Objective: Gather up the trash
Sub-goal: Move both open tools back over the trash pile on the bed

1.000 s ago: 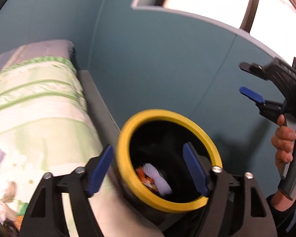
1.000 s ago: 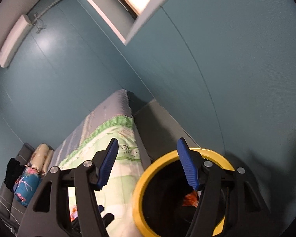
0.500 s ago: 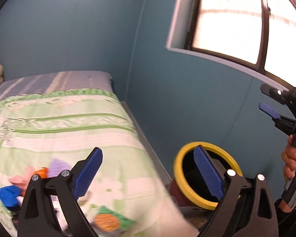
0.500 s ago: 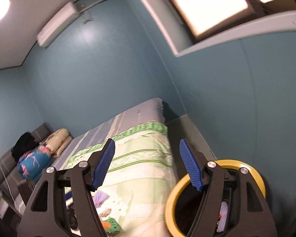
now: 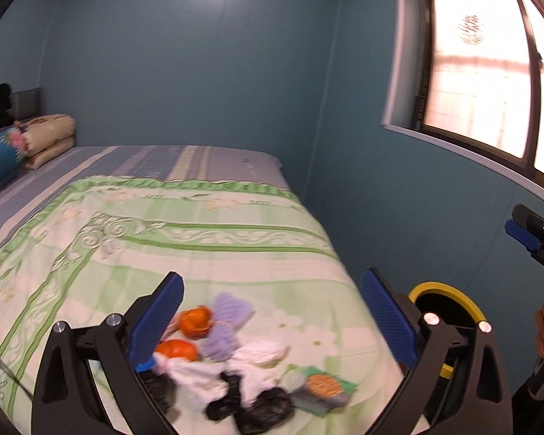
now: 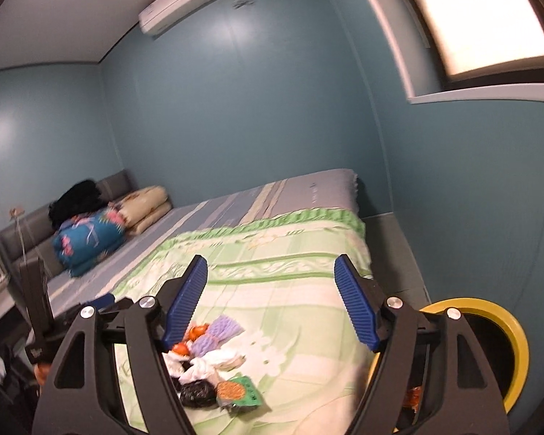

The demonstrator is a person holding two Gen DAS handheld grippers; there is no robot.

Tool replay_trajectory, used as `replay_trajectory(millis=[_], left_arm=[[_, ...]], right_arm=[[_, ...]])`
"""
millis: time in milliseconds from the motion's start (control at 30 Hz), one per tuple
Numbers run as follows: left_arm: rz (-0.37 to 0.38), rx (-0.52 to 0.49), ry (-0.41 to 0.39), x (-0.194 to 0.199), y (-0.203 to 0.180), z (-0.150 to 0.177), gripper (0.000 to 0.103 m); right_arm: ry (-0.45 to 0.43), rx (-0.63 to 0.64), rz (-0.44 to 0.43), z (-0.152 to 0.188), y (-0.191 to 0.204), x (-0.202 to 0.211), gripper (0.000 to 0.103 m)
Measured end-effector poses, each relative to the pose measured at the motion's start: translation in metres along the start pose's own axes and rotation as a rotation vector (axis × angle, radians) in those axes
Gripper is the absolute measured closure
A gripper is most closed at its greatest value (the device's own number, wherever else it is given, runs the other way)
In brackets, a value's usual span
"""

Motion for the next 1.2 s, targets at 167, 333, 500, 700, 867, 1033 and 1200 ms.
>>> replay_trajectory(millis=[167,333,500,700,867,1033,1200], left_arm=[[-0.072,0.025,0.016,0.006,0.034,0.012,0.008],[-0.133,0.05,0.037,0.006,0.066,0.024,0.008],[-0.163,0.078,0.062,-0.002,0.092,0.038,0.008],[-0.189,0.141,0.091,-0.016,0.123,0.064,0.008],[-0.212,0.153,0.109,-0.025,0.14,0.078,0.008],[-0.21,0.164,0.134,-0.033,0.151,0.086,0.008],[-0.234,0.142,0.164,-0.045,0.155,0.091,0.008]], right_arm=[[0.031,0.055,-0.026,0.009,0.022,-0.014,0.031],[0.056,0.113,-0.034,0.02,0.039,-0.024,0.03],[0.089,0.195,-0.018,0.04,0.057,-0.045,0.03],[0.205,0.252,-0.066,0.078,0.069,-0.081,0.03],[0.303,0.261,-0.074,0.107,0.072,-0.109,0.03],[0.384,0.284,-0.081,0.132,0.073,-0.129,0.03],[0.437,0.312,-0.086,0.151,0.075,-0.14,0.03]])
Point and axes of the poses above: each gripper's, at about its wrist camera, not at the fingertips, and x roughly against the way its jaws point, y to its left, z to its underside, the point moved 2 cm from there along -x, roughly the way its jaws point, and after that the axes turned 1 degree about -z, right-handed, at the moved point
